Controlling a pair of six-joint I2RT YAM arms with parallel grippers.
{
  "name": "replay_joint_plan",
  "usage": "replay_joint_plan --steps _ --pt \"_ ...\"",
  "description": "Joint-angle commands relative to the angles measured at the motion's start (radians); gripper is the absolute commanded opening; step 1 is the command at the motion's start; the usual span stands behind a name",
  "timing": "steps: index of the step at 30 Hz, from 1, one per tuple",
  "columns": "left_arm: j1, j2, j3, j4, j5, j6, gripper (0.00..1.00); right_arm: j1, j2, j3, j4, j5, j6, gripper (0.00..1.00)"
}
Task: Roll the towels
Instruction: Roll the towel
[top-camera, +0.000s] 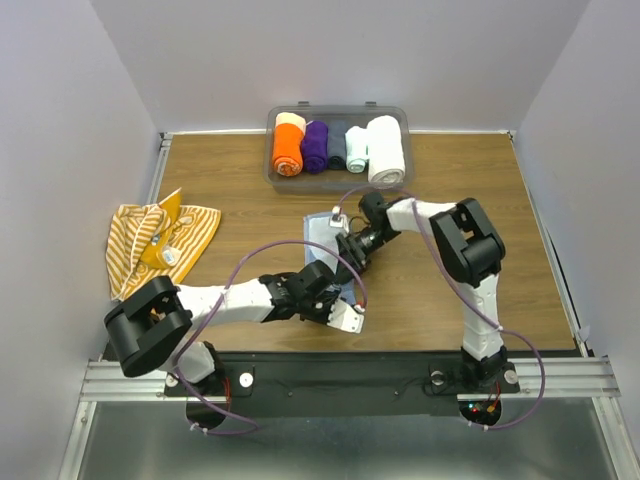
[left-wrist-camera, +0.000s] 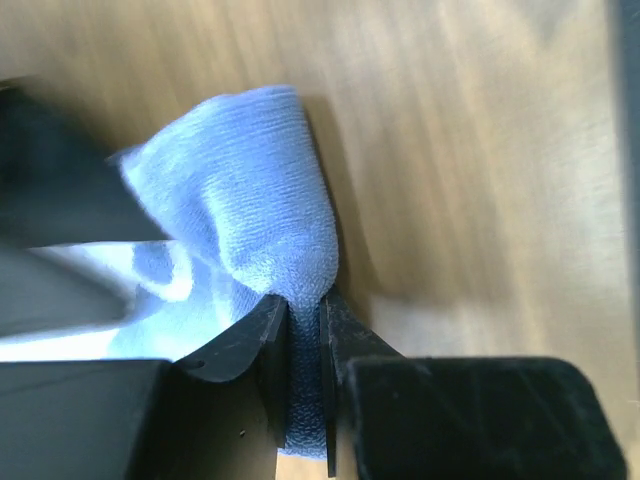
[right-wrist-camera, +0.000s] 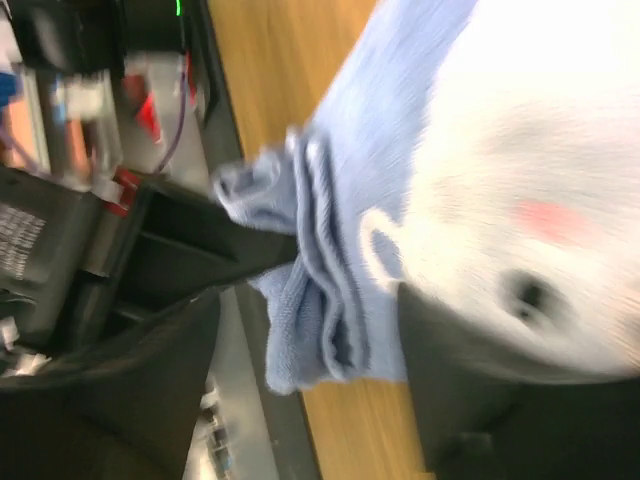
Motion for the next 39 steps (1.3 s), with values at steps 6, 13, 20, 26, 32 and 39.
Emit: replay_joint_plan --steps 6,13,20,26,32,39 --pt "0.156 0.149 0.217 -0.301 0.343 -0.141 0.1 -0.241 -0.252 0.129 0.035 0.174 0.006 1.0" --pt "0.307 0.33 0.407 -0.53 0.573 -0.142 0.13 -0.351 -0.537 0.025 0.035 0.265 -0.066 1.0" --pt "0.422 0.6 0.582 -0.731 0.757 -0.074 0.2 -0.333 -0.83 -0.142 0.024 0.364 -0.183 1.0" --pt "0.479 0.778 0.731 -0.901 0.805 0.019 0.22 0.016 -0.887 -0.268 0.038 0.677 -0.258 1.0" --pt "0.512 0.841 0.812 -0.944 0.805 0.011 0.23 0.269 -0.797 -0.32 0.193 0.933 -0.33 0.95" --pt "0.532 0.887 0.849 -0.987 0.806 0.038 0.25 0.408 -0.682 -0.374 0.359 1.012 -0.396 0.91"
